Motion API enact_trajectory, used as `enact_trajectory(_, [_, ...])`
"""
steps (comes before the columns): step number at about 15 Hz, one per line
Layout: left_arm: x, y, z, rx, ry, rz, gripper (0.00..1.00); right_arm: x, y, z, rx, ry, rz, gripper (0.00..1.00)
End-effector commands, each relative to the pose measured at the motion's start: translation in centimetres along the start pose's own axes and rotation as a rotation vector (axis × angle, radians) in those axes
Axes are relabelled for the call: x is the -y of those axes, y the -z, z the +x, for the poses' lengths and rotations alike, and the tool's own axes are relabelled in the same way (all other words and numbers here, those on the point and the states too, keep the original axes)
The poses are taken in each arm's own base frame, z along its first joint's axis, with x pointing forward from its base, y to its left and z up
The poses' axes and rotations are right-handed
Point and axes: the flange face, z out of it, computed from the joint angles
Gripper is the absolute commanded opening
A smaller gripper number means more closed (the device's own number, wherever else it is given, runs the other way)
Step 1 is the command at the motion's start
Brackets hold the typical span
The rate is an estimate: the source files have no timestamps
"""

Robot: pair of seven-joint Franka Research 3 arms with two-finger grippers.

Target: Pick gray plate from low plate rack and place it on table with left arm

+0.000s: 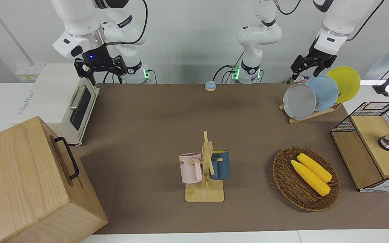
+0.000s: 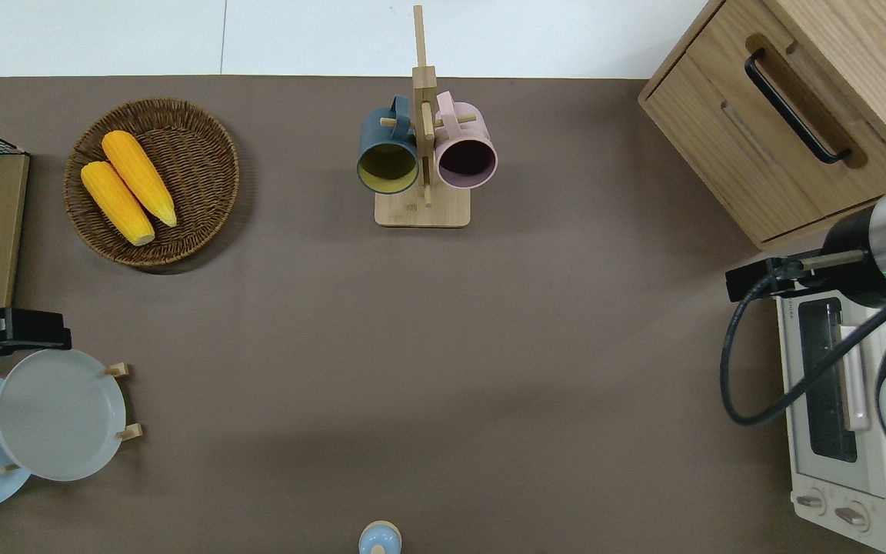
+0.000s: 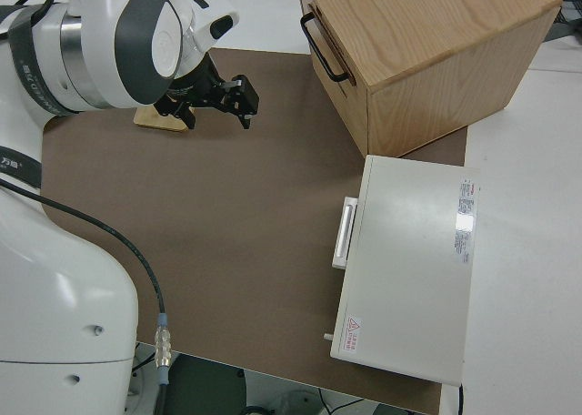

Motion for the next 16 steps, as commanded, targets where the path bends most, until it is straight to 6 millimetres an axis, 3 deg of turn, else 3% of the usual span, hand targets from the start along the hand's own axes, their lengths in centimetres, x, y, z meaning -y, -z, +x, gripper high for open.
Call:
enact_trajectory(1, [0.1, -0.5, 0.0, 0.029, 0.002, 0.022, 0.99, -0.2, 0.4, -0.3, 0.005, -0.017, -0.002, 0.983])
enact_trajectory(6, [0.5, -1.2, -0.7, 0.037, -0.009, 0.080, 0.99, -0.2, 0.4, -0.3, 0.005, -0.017, -0.002, 0.983])
enact_trajectory(10, [2.0, -2.5, -1.7, 0.041, -0.100, 0.190, 0.99, -0.2, 0.4, -0.3, 0.005, -0.017, -0.002, 0.983])
enact_trajectory(12, [2.5, -3.8, -2.0, 0.037, -0.119, 0.251, 0.99, -0.2, 0.4, -0.3, 0.005, -0.017, -0.002, 0.983])
enact_trajectory(16, [5.4, -6.5, -2.8, 0.030, -0.107, 0.294, 0.99, -0.2, 0.4, -0.3, 0.005, -0.017, -0.004, 0.983])
